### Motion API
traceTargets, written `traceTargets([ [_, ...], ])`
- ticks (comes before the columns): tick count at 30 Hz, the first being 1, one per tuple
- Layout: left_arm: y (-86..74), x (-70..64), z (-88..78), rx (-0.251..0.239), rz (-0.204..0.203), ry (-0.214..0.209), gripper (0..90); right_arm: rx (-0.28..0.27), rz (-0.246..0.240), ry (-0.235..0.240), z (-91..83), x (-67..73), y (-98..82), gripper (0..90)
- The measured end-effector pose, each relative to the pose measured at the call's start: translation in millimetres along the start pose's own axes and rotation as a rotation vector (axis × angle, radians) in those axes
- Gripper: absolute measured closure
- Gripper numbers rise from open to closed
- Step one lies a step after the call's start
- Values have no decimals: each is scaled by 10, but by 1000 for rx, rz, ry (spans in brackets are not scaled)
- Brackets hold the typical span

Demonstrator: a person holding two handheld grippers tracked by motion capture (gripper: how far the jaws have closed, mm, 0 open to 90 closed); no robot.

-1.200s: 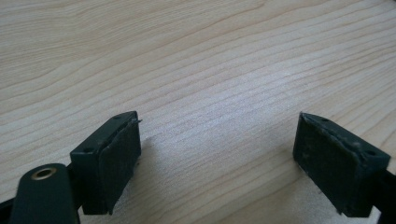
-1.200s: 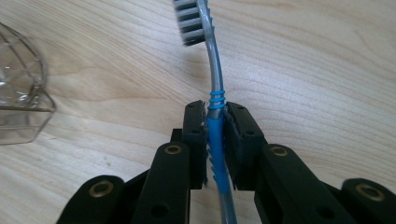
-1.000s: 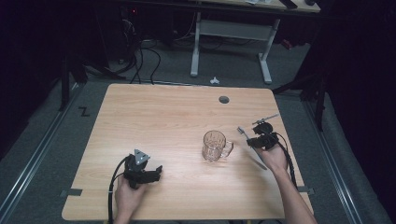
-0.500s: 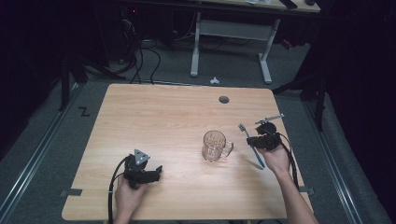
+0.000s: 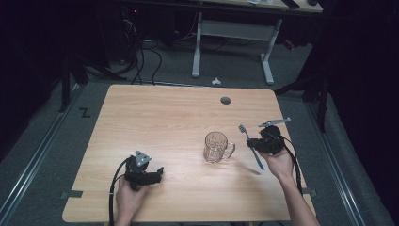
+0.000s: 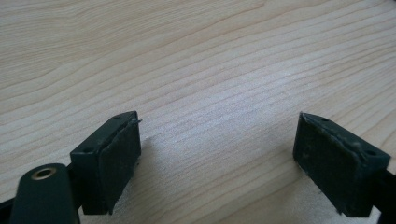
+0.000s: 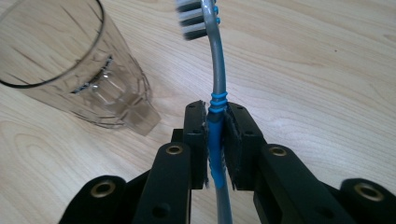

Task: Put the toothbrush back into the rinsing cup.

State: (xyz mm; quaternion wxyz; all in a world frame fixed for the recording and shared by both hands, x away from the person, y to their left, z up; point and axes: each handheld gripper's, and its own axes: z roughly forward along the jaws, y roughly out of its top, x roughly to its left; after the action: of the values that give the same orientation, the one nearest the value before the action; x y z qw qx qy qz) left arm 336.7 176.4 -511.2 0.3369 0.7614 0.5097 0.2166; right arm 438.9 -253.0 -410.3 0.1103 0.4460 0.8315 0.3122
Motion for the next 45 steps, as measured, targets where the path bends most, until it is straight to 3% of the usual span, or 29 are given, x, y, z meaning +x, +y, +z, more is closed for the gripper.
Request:
traceTargets([
  [21, 0, 0, 0, 0, 0, 0, 156, -119, -26, 97, -202, 174, -105, 802],
  [31, 0, 0, 0, 0, 0, 0, 156, -138, -44, 110, -214, 253, -110, 803],
  [39, 0, 0, 0, 0, 0, 0, 156, -170, -30, 159, -229, 268, -143, 803],
  [45, 0, 0, 0, 0, 0, 0, 156, -188, -51, 144, -244, 316, -151, 803],
])
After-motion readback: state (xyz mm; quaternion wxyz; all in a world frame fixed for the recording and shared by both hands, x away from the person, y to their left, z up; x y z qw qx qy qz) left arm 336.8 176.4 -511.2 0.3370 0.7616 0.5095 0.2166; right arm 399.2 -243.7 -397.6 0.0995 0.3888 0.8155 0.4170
